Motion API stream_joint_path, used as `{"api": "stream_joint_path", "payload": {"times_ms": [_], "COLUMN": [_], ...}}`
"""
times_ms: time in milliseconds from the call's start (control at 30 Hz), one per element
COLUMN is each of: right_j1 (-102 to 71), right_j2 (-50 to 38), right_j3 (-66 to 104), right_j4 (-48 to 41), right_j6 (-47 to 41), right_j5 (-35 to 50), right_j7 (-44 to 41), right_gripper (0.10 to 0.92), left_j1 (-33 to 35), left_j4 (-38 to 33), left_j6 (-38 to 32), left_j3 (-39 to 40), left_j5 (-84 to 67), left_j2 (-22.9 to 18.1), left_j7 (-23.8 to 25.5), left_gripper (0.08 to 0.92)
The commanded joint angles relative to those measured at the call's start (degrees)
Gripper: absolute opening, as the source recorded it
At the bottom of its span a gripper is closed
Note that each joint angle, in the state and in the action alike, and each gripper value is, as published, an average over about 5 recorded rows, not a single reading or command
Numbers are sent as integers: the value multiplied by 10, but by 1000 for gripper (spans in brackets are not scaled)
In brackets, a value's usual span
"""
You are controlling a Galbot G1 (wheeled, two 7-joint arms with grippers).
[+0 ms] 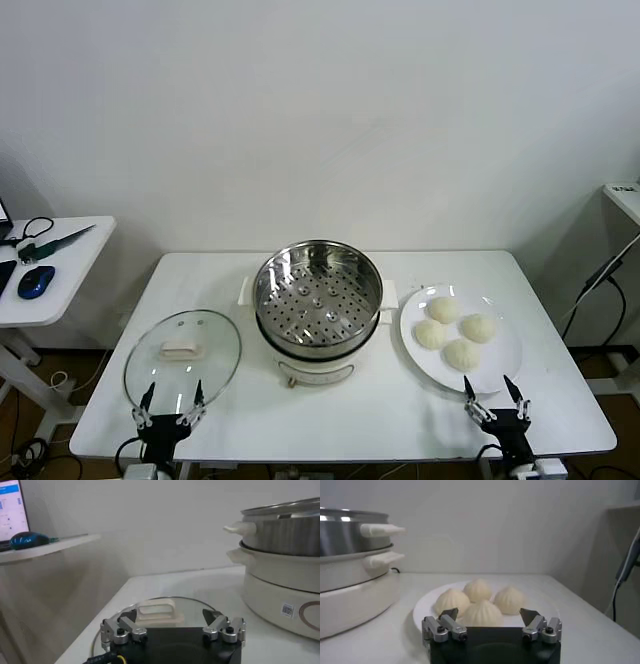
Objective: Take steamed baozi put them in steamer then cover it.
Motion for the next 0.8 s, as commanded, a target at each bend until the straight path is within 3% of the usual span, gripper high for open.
{"api": "stream_joint_path", "payload": {"times_ms": [33,267,400,600,800], "right_j1": [157,457,641,906,1110], "right_j2": [-58,-194,-290,-351,-312], "right_j3": [-7,-168,-353,-649,-885], "right_j4": [30,-130,-241,-365,-452], "right_j6": [-173,-221,-220,-49,32], "right_j5": [-35,-44,-71,-161,-170], "right_j7": [40,-87,-260,-609,-775], "right_gripper": [823,823,823,823,823], "left_j1": [0,4,7,9,10], "left_j4": [-7,-20,-26,-28,-21], "left_j6": [3,1,0,-3,-7], "left_j3": [3,7,11,11,13], "left_j5": [-1,-1,-1,0,1], "left_j2": [5,6,6,4,3], "left_j7": [-1,1,1,2,2], "left_gripper": [823,823,823,823,823]}}
